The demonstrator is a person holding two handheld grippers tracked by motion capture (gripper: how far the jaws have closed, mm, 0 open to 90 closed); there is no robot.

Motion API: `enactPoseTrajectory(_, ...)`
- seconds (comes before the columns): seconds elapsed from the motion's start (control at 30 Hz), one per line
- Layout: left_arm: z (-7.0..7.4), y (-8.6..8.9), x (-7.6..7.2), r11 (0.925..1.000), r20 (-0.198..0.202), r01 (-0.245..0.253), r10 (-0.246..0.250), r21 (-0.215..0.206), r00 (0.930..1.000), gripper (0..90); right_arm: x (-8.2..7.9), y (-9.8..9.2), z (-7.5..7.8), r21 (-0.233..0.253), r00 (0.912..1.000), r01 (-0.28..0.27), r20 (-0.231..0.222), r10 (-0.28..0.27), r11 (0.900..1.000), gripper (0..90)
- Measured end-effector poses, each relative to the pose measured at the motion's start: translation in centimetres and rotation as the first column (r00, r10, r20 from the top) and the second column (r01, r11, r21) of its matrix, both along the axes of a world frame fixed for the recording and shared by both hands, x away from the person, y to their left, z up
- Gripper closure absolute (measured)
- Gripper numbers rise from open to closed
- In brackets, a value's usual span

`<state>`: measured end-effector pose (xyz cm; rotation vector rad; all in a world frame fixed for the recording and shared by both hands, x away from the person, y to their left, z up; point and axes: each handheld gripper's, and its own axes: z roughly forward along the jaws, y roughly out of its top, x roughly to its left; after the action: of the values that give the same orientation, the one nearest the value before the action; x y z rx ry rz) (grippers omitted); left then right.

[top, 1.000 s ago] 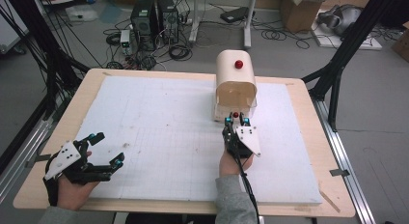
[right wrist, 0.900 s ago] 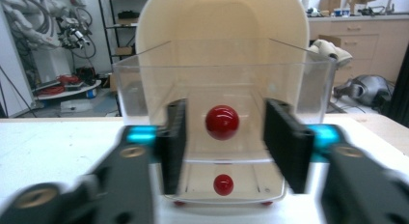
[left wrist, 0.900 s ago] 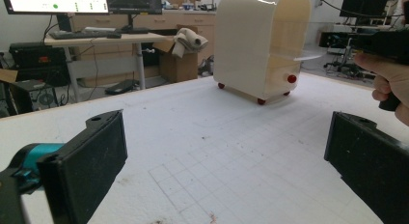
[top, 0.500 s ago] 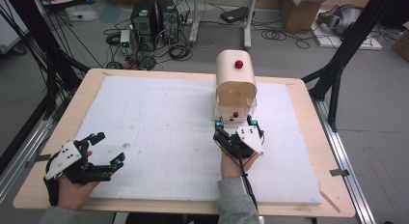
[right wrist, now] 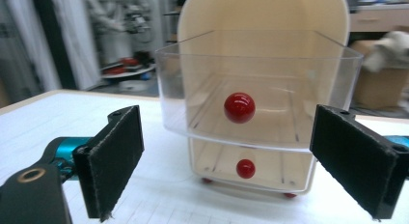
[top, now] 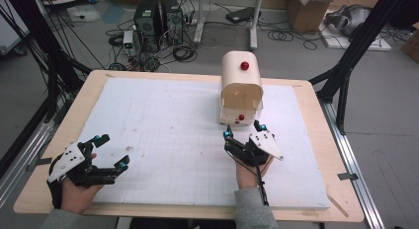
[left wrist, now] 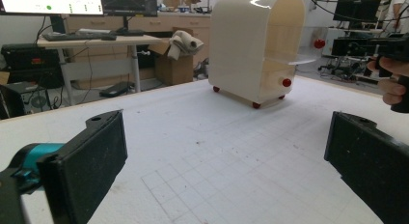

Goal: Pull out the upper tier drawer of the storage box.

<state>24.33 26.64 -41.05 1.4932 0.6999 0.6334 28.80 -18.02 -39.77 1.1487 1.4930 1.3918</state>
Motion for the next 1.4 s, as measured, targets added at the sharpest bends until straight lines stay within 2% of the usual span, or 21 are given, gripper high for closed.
enactPoseTrajectory(0.07,0.0,-0.1,0.1,1.0000,-0.001,0.003,-0.003,0.001,1.0000,1.7,-0.3,-0.8,0.1,-0.007,0.9996,-0.027,-0.001,0.027,1.000,10.3)
enactPoseTrajectory(0.27,0.0,-0.5,0.4,0.9999,-0.001,0.014,-0.014,0.001,0.9999,1.7,-0.7,-3.1,1.0,0.049,0.9973,-0.073,0.006,0.073,0.996,10.3)
enactPoseTrajectory(0.33,0.0,-0.6,0.5,0.9999,-0.004,0.017,-0.017,0.001,0.9999,1.7,-0.6,-3.7,1.3,0.040,0.9960,-0.090,0.000,0.090,0.995,10.3)
enactPoseTrajectory(0.53,-0.1,-0.9,0.7,0.9997,-0.008,0.025,-0.024,0.001,0.9997,1.7,-0.5,-5.7,1.5,0.023,0.9850,-0.168,-0.033,0.169,0.985,10.3)
enactPoseTrajectory(0.67,-0.1,-1.0,0.8,0.9996,-0.011,0.028,-0.028,0.004,0.9995,1.7,-0.6,-7.2,1.3,0.057,0.9744,-0.214,-0.058,0.217,0.975,10.3)
enactPoseTrajectory(0.73,-0.1,-1.0,0.8,0.9996,-0.011,0.028,-0.028,0.003,0.9995,1.7,-0.7,-7.8,1.1,0.052,0.9723,-0.224,-0.058,0.227,0.973,10.3)
enactPoseTrajectory(0.83,-0.1,-1.0,0.8,0.9996,-0.013,0.029,-0.029,0.004,0.9995,1.7,-0.9,-8.7,1.0,0.058,0.9625,-0.260,-0.064,0.263,0.964,10.3)
enactPoseTrajectory(1.07,-0.1,-1.0,0.8,0.9996,-0.013,0.028,-0.028,0.005,0.9995,1.7,-1.6,-10.0,0.9,0.037,0.9527,-0.295,-0.066,0.297,0.955,10.3)
enactPoseTrajectory(1.17,-0.2,-1.0,0.8,0.9997,-0.015,0.026,-0.026,0.004,0.9995,1.7,-1.9,-10.6,0.9,0.025,0.9492,-0.309,-0.053,0.310,0.951,10.3)
enactPoseTrajectory(1.27,-0.1,-1.1,0.8,0.9996,-0.014,0.027,-0.027,0.007,0.9995,1.7,-2.2,-11.0,0.8,0.027,0.9397,-0.336,-0.059,0.337,0.942,10.3)
enactPoseTrajectory(1.33,-0.1,-1.1,0.8,0.9996,-0.013,0.028,-0.028,0.006,0.9995,1.7,-2.3,-11.3,0.5,0.027,0.9375,-0.340,-0.067,0.341,0.940,10.3)
enactPoseTrajectory(1.4,-0.1,-1.1,0.8,0.9996,-0.015,0.027,-0.027,0.005,0.9995,1.7,-2.6,-11.7,0.3,0.032,0.9391,-0.336,-0.067,0.337,0.941,10.3)
